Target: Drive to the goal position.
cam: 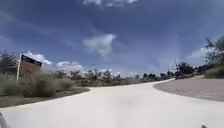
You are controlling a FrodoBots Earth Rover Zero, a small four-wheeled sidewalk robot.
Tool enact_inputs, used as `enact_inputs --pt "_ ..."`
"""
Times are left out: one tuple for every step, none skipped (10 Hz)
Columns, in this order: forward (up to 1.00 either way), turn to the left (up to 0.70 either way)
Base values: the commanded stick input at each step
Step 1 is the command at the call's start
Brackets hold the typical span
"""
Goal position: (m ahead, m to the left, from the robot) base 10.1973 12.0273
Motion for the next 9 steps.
enact_inputs --pt "0.85 0.04" --pt "0.85 0.04" --pt "0.85 0.04" --pt "0.85 0.04" --pt "0.85 0.04" --pt "0.85 0.04" --pt "0.85 0.04" --pt "0.85 0.04" --pt "0.85 0.04"
